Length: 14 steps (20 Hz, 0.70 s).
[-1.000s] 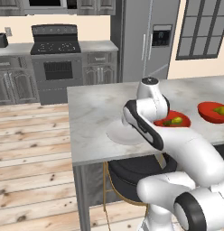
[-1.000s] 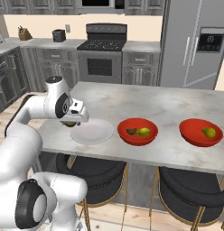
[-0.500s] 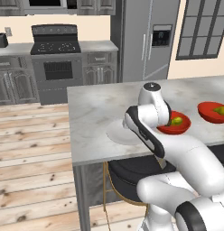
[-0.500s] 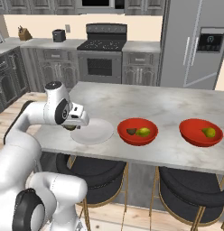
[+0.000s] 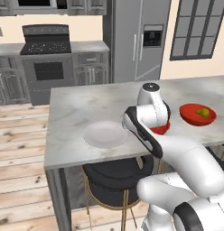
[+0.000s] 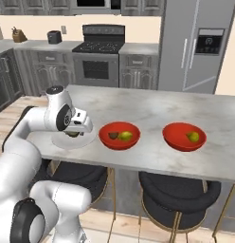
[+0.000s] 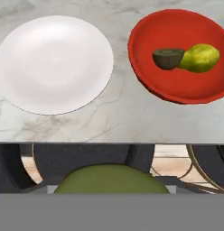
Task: Take the fruits from the plate on the dining counter and place two fruits in each bowl.
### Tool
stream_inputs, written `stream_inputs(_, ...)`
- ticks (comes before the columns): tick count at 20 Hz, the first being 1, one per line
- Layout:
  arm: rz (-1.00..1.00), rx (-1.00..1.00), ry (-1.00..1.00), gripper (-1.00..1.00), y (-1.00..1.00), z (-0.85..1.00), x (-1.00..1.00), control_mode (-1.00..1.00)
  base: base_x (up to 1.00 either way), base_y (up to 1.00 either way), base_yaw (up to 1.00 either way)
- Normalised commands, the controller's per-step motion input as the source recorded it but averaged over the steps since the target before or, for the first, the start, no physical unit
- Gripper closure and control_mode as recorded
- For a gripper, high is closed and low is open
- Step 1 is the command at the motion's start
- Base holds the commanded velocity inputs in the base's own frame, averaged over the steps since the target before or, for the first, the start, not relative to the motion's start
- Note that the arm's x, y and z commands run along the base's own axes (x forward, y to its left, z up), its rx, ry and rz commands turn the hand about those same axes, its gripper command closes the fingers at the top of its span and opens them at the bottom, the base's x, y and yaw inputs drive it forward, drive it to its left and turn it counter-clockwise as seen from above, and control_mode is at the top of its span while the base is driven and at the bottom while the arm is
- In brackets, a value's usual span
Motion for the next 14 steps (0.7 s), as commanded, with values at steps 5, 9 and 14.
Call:
stream_inputs(5, 0.00, 0.00, 0.00, 1.00, 0.00, 0.00, 0.00, 1.00, -0.19, -1.00, 0.00)
stream_inputs(9, 0.00, 0.00, 0.00, 1.00, 0.00, 0.00, 0.00, 1.00, -0.06, -1.00, 0.00)
stream_inputs(14, 0.00, 0.00, 0.00, 1.00, 0.00, 0.00, 0.00, 1.00, 0.00, -0.73, -0.01)
